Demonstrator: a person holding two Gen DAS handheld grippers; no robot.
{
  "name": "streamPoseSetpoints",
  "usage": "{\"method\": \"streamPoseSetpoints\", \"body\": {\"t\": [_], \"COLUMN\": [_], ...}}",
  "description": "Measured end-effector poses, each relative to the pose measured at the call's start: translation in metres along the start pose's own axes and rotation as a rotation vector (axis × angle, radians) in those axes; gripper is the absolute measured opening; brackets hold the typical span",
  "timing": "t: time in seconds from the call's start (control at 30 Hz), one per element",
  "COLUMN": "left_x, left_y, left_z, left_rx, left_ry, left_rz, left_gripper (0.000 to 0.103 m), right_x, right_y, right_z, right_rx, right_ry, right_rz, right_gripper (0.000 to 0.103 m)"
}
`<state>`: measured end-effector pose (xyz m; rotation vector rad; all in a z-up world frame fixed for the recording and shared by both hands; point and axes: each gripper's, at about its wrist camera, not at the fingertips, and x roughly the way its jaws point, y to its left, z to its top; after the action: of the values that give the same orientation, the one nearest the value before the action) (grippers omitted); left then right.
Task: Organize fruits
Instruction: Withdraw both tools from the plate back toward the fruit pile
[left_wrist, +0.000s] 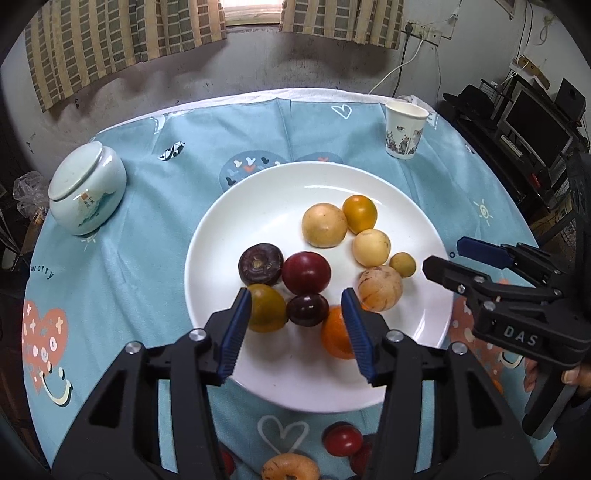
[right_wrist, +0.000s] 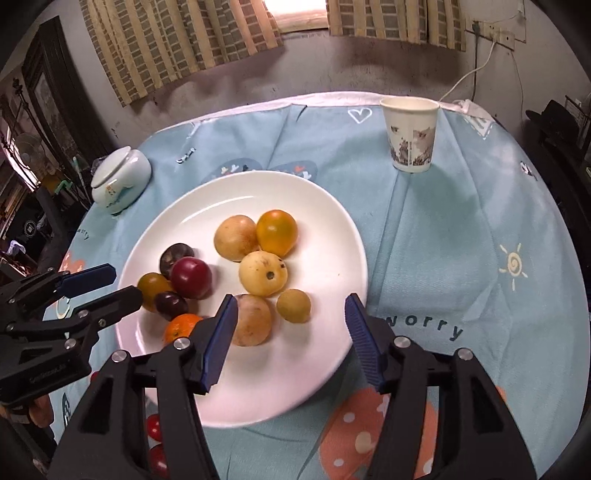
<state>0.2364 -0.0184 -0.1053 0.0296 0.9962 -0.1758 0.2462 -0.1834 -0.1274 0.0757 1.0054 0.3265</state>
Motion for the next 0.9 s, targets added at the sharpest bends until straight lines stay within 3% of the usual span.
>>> {"method": "streamPoseSetpoints", "body": {"t": [0.3, 0.5, 0.8, 0.9], "left_x": [-0.050, -0.085, -0.088, -0.078], "left_y": [-0.013, -0.004, 0.039, 0.034], "left_z": [-0.018, -0.061, -0.183, -0.207], "left_rx": [0.024, 0.017, -0.105, -0.113], "left_ry": [-0.059, -0.093, 0.086, 0.147], "left_rz": [0.006, 0.050, 0.064, 0.051], "left_gripper": [0.061, 0.075, 0.075, 0.075], "right_x": [-0.046, -0.079, -0.082, -0.084], "right_y": [0.020, 0.015, 0.007, 0.016], "right_z": [-0.041, -0.107, -0.227, -0.236], "right_rx": [-0.042, -0.014, 0.052, 0.039], "right_ry": [-0.015, 0.010, 0.192, 0.182], "right_rz": [0.008, -0.012, -0.007, -0.010], "right_gripper": [0.061, 0.061, 0.061, 0.063]}}
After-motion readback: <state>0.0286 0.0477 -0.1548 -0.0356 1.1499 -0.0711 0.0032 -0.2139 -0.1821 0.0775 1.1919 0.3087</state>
